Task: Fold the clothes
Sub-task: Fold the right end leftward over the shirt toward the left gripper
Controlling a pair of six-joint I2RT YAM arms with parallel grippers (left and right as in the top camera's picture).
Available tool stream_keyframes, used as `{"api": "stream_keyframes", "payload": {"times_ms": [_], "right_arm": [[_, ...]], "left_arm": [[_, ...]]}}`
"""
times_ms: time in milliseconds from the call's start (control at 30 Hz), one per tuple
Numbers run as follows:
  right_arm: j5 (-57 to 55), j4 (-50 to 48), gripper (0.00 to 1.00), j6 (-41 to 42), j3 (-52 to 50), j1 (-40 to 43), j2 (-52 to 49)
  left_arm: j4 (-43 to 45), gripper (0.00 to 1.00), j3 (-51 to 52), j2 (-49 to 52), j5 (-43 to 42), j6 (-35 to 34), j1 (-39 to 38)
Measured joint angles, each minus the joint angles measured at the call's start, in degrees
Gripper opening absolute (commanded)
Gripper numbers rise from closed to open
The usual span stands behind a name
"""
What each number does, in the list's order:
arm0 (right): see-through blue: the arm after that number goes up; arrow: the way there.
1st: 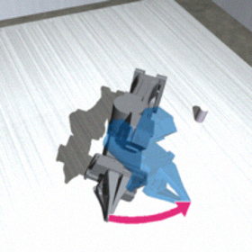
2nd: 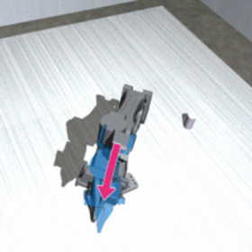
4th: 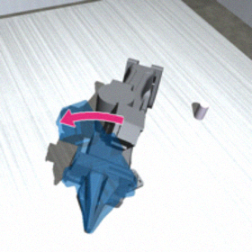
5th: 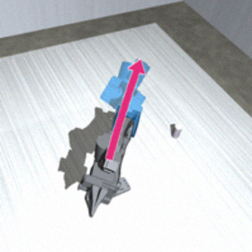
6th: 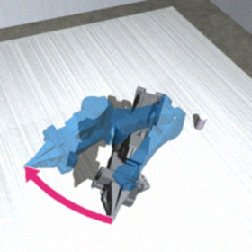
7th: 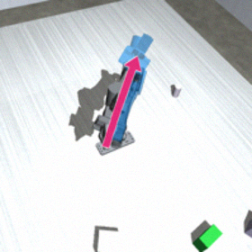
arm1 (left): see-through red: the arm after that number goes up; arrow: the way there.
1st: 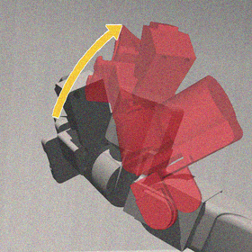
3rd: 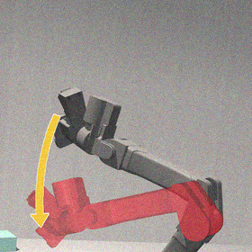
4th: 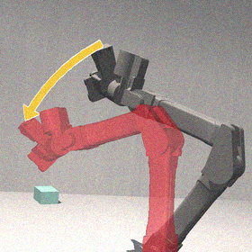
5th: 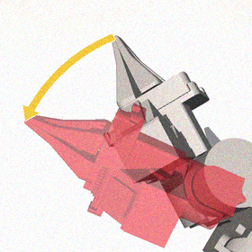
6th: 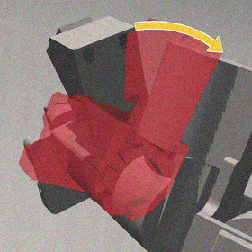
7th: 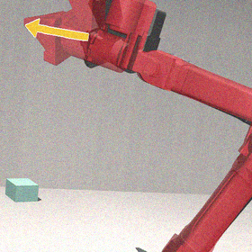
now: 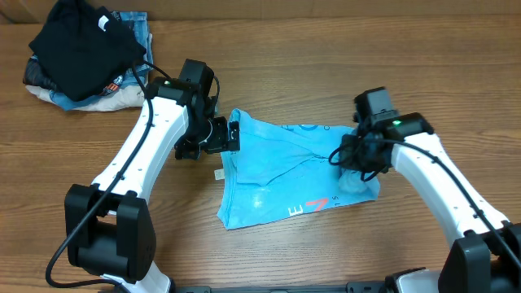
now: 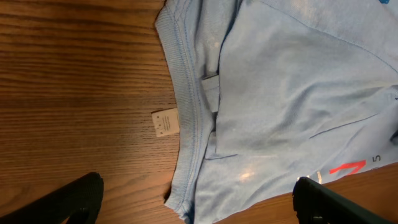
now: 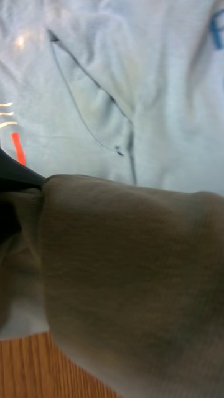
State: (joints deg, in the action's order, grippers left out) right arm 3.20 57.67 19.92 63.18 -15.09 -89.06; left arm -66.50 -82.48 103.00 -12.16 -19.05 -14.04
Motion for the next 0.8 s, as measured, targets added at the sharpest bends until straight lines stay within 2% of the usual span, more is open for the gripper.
{"api": "stream_keyframes", "payload": {"times_ms": [267,333,433,533,767,800], "right_arm": [[-0.48,-0.24,0.04,2.47,0.00,-8.87,0.00],[-0.48,-0.17,0.21,2.89,0.00,-10.80,0.02],[-0.44,-0.26,0.23,3.45,-0.04,-12.92,0.00],[-0.24,-0.24,0.32,3.91,-0.42,-13.84,0.02],[-0.48,0.50,0.34,6.21,-0.02,-12.44,0.00],[-0.48,0.90,0.40,6.54,0.59,-11.72,0.00]], "left_arm": [[0.00,1.00,0.00,0.00,0.00,0.00,0.00],[-0.02,1.00,0.00,0.00,0.00,0.00,0.00],[-0.02,1.00,0.00,0.00,0.02,0.00,0.00],[-0.07,1.00,0.00,0.00,0.00,0.00,0.00],[-0.20,1.00,0.00,0.00,0.00,0.00,0.00],[-0.24,1.00,0.00,0.00,0.00,0.00,0.00]]}}
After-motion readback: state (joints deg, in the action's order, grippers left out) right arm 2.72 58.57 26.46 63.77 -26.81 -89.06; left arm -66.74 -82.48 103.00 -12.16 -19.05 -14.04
